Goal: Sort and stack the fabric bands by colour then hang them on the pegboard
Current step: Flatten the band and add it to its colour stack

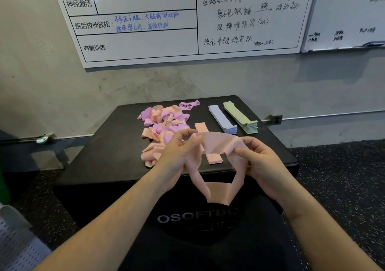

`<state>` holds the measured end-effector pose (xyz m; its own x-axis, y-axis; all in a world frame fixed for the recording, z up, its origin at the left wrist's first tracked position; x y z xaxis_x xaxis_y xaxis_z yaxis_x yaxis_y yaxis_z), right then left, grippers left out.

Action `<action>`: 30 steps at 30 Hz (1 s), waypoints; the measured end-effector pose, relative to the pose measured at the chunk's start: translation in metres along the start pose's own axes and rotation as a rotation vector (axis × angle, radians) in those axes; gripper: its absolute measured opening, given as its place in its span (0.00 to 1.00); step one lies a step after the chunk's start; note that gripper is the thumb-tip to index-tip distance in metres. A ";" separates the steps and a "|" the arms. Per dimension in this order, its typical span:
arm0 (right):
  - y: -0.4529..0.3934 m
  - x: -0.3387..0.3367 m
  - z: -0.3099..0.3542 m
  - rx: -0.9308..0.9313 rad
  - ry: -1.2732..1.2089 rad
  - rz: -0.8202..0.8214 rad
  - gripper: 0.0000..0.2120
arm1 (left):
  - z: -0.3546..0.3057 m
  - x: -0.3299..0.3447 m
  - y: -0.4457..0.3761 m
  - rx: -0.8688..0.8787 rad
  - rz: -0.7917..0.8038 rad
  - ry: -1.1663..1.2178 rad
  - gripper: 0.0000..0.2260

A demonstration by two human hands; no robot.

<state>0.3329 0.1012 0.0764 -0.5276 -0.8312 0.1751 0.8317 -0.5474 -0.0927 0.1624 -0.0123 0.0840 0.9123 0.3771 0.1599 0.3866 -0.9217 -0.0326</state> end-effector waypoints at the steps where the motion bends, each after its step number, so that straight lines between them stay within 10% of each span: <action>1: 0.000 -0.002 0.001 -0.008 -0.020 -0.017 0.05 | 0.001 0.001 0.001 -0.007 0.010 0.003 0.11; 13: 0.006 -0.010 0.012 -0.060 -0.091 0.030 0.04 | 0.004 0.011 0.005 -0.012 0.019 -0.264 0.06; 21: 0.010 -0.003 0.028 -0.183 0.242 -0.063 0.10 | 0.006 0.066 0.005 0.059 0.310 -0.421 0.28; 30: 0.015 -0.011 0.019 -0.162 0.325 -0.006 0.05 | -0.011 0.072 0.005 0.142 0.164 -0.331 0.10</action>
<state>0.3543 0.1045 0.0916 -0.5818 -0.8009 -0.1420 0.8038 -0.5394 -0.2510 0.2283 0.0096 0.1063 0.9486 0.2567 -0.1851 0.2260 -0.9589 -0.1713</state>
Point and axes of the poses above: each hand's wrist, its own y-axis away from the middle knuckle, its own x-axis out of the palm, z = x × y, the point moved 6 cm from there along -y, towards the middle knuckle, and after that the axes turned 13 degrees about z, right-handed, at the moved point
